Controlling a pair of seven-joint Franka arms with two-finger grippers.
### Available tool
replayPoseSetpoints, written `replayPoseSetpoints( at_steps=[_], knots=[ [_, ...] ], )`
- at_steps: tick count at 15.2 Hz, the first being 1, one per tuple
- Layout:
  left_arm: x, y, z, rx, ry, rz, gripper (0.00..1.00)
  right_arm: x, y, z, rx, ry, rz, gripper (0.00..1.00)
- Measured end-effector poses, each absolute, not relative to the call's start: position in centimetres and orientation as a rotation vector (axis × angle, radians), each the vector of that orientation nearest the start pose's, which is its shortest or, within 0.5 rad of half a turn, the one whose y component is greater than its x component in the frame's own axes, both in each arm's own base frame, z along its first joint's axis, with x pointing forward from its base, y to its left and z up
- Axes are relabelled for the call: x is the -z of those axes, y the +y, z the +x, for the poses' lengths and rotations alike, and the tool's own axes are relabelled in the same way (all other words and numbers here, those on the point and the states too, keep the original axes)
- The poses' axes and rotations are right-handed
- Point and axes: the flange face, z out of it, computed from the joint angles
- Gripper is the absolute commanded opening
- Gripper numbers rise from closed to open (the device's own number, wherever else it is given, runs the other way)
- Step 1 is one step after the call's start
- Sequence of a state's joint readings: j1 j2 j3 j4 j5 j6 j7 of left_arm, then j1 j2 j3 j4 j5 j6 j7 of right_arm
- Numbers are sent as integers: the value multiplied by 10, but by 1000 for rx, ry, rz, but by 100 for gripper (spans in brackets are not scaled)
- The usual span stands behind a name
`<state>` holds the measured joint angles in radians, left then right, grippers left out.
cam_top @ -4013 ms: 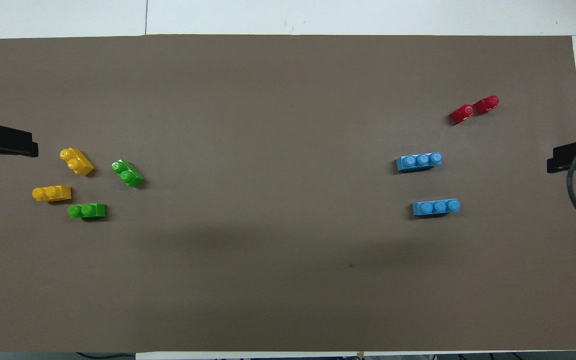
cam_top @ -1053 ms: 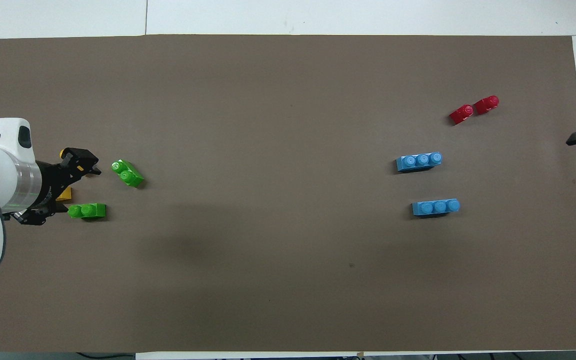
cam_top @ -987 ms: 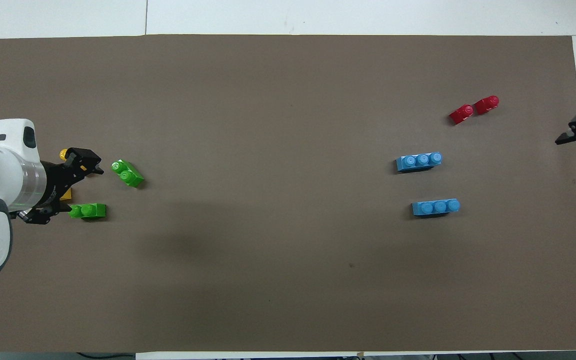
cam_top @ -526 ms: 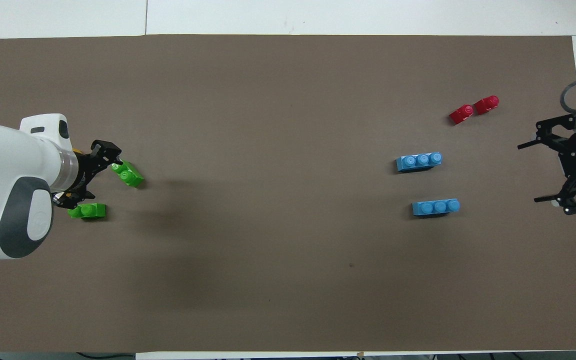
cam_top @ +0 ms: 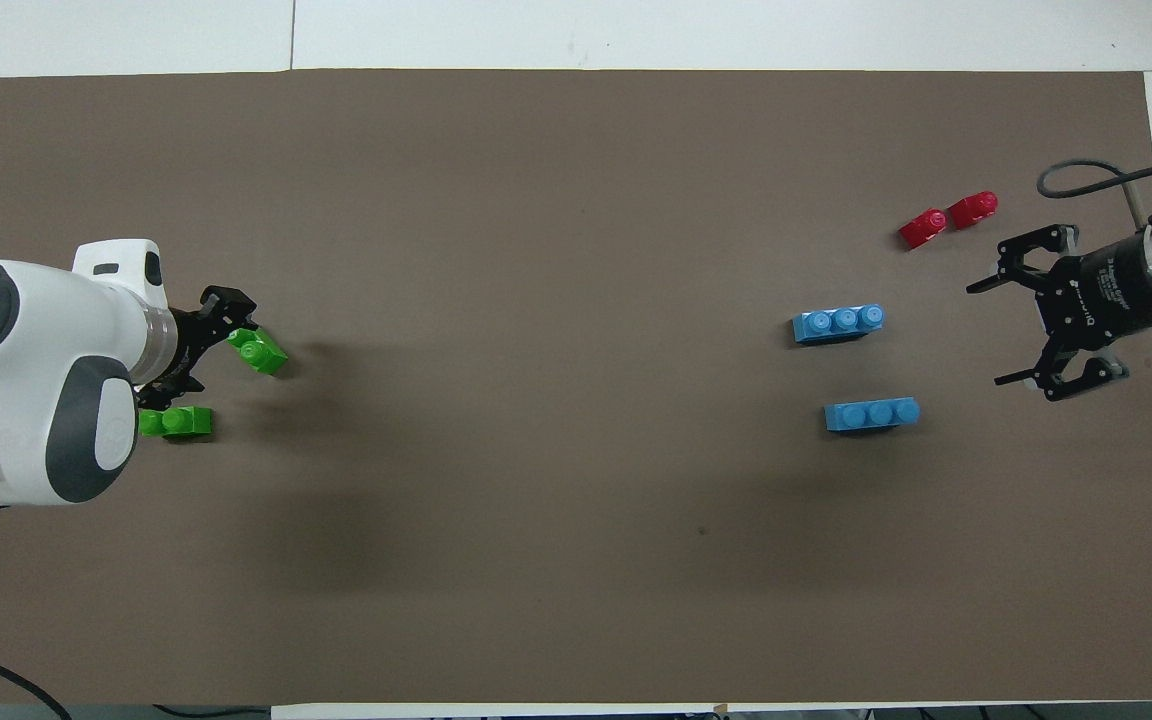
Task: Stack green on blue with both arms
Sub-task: 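Reach the left gripper to the green brick while the right gripper reaches the blue brick, then lift the green brick with the left gripper while the right gripper grasps blue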
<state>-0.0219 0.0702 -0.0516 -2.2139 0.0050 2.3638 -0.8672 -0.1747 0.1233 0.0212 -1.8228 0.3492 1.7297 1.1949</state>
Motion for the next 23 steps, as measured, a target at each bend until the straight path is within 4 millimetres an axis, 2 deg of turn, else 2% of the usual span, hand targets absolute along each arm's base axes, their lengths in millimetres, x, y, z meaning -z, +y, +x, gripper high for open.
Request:
replayPoseSetpoints(
  at_steps=[8,10,15,16,18,19,20,23],
  knots=[
    [-312,-37,551,171,-1273,-2933,100,-406,-54,594,-523,1930,-2141,100],
    [-304,-37,553,171,-1274,-2934,97,-397,-52,599,-508,1930,-2141,100],
    [-305,-38,556,184,-1271,-2940,85,-375,-44,609,-515,1923,-2097,100],
    [-306,-39,557,187,-1265,-2943,79,-370,-40,612,-513,1919,-2092,100],
    [-307,-39,558,193,-1245,-2952,54,-358,-33,616,-509,1918,-2086,100],
    [-308,-39,558,194,-1239,-2955,36,-352,-31,618,-509,1918,-2088,100],
    [-308,-39,558,195,-1236,-2956,3,-346,-31,619,-506,1917,-2090,100],
    [-308,-39,558,198,-1205,-2968,0,-334,-33,622,-496,1905,-2102,100]
  ],
)
